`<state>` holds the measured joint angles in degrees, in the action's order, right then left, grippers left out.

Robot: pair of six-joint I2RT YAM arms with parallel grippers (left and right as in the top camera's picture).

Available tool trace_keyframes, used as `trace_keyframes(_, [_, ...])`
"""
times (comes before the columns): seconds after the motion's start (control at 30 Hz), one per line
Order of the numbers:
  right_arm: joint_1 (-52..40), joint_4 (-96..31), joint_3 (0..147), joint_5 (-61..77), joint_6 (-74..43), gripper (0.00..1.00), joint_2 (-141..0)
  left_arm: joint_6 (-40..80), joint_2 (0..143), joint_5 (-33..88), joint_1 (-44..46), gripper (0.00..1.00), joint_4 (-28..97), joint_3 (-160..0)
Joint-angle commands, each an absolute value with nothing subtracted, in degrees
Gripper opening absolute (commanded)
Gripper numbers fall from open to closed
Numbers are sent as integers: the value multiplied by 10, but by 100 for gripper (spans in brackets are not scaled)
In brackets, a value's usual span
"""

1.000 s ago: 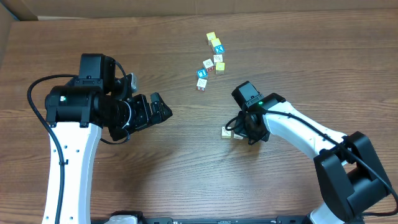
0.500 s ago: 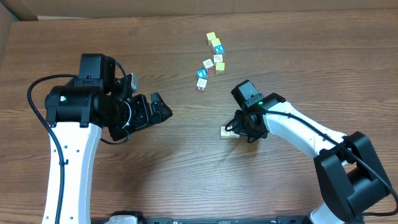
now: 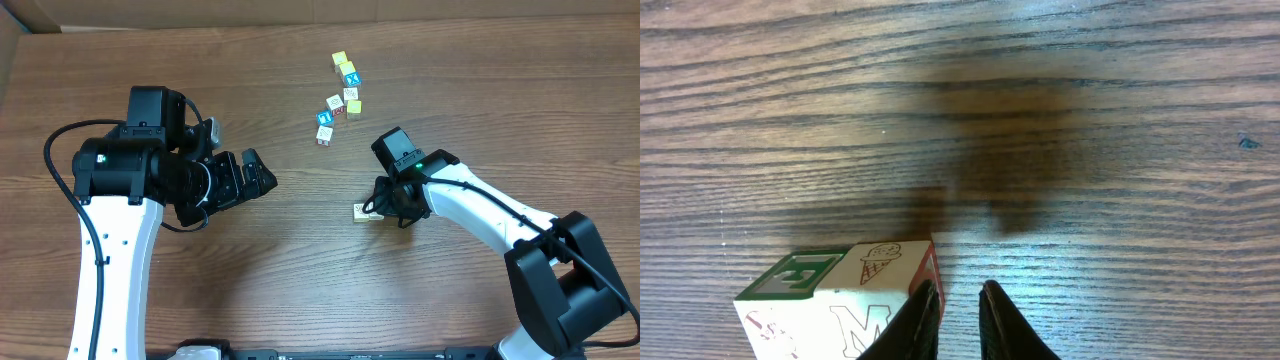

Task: Flip 4 blocks

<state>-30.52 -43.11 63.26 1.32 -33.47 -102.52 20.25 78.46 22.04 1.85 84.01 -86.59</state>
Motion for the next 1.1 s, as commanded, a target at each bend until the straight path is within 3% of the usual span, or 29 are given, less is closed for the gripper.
trace_keyframes(0.0, [-309, -432, 631, 16, -325, 17, -1023, 204, 785, 220, 19, 100, 839, -866])
trace_keyframes(0.17, [-291, -458, 668, 16, -325, 18, -1021, 204, 785, 220, 19, 100, 839, -866])
trace_keyframes(0.27, [-276, -486, 710, 16, -317, 26, -1021, 204, 785, 220, 19, 100, 839, -866])
trace_keyframes(0.3, [-271, -490, 723, 16, -306, 32, -1021, 204, 785, 220, 19, 100, 839, -866])
trace_keyframes(0.33, [-266, -492, 734, 16, -291, 46, -1021, 204, 785, 220, 19, 100, 839, -866])
trace_keyframes(0.43, [-250, -483, 755, 3, -254, 74, -1021, 204, 785, 220, 19, 100, 839, -866])
trace_keyframes(0.47, [-241, -469, 755, -15, -250, 88, -1021, 204, 785, 220, 19, 100, 839, -866])
trace_keyframes(0.57, [-221, -455, 755, -61, -250, 93, -1021, 204, 785, 220, 19, 100, 839, -866])
trace_keyframes(0.6, [-213, -451, 755, -78, -250, 99, -1021, 204, 785, 220, 19, 100, 839, -866])
trace_keyframes(0.77, [-160, -447, 755, -155, -250, 100, -1021, 204, 785, 220, 19, 100, 839, -866])
trace_keyframes(1.07, [-70, -446, 754, -154, -250, 100, -1021, 204, 785, 220, 19, 100, 839, -866])
